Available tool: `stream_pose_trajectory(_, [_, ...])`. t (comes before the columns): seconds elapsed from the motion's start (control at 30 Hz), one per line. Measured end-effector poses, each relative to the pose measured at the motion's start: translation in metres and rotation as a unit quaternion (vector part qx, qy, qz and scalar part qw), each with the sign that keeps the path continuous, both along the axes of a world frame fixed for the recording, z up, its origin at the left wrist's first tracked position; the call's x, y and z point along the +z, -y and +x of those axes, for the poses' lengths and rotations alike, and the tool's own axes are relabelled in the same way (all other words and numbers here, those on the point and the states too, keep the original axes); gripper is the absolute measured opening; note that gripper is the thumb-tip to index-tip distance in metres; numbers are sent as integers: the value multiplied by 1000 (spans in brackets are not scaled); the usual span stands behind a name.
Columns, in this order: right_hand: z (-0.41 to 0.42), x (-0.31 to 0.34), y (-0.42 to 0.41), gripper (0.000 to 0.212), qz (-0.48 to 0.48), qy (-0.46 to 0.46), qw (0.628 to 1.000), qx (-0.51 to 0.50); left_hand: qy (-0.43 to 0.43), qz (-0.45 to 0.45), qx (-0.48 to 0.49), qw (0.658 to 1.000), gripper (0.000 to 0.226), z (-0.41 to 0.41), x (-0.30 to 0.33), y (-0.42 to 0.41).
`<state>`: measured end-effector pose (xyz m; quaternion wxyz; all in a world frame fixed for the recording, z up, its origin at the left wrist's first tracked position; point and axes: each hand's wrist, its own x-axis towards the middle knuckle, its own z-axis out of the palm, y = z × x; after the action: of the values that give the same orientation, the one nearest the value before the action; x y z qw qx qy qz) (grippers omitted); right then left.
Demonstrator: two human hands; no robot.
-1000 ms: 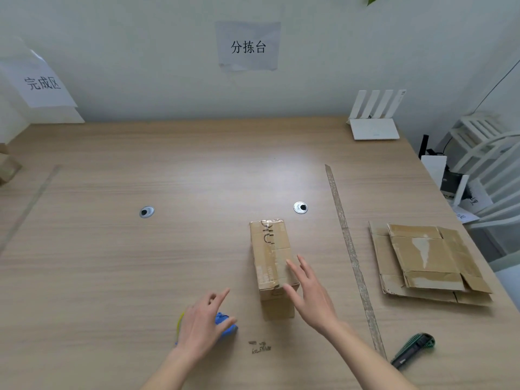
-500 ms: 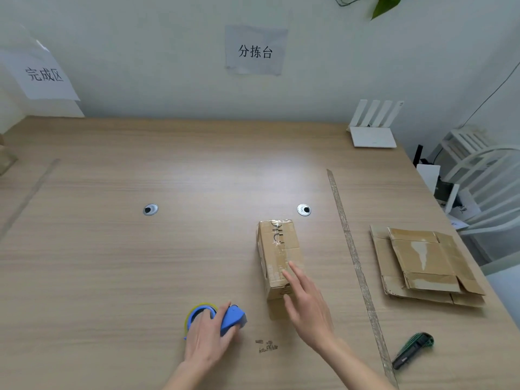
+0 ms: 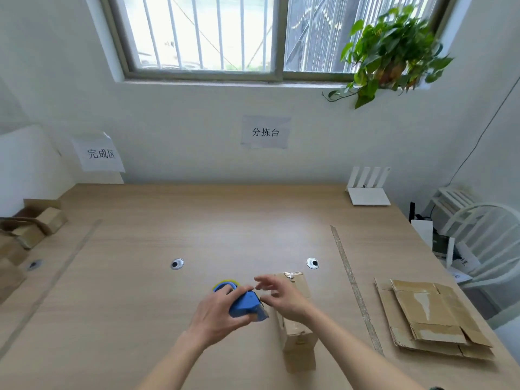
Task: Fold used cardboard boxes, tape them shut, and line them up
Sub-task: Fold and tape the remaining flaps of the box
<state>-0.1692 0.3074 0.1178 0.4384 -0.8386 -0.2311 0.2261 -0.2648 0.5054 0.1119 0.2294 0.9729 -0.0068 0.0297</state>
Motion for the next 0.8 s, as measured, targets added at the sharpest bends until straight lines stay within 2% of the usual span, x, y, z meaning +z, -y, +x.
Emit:
stream_pose_trajectory(0.17, [3,45,-8,10,24,79,995,-49,17,5,-6,1000,59,2,38,-14])
stream_pose_trajectory(0.27, [-3,60,-7,8,37,84,994,-56,16,24,-15,999,52,4,58,-12])
stream_pose_trajectory(0.4, [-9,63,19,9,17,74,995,-60,-5,95,-38,995,52,6,68,-8])
stream_pose_trajectory(0.47, [-10,62,42,11,15,59,995,-78,-21,121,-47,991,53,7,62,-8])
stream_pose_trajectory(0.6, [-15,42,91,9,15,-10,991,-134,-56,114,-77,989,58,10,46,8])
stream_pose_trajectory(0.7, [-17,10,120,5,9,-92,979,-180,-91,85,-97,988,60,14,29,37])
stream_pose_trajectory(0.8, [-19,-23,136,5,21,-131,964,-229,-117,41,-100,987,58,16,5,59])
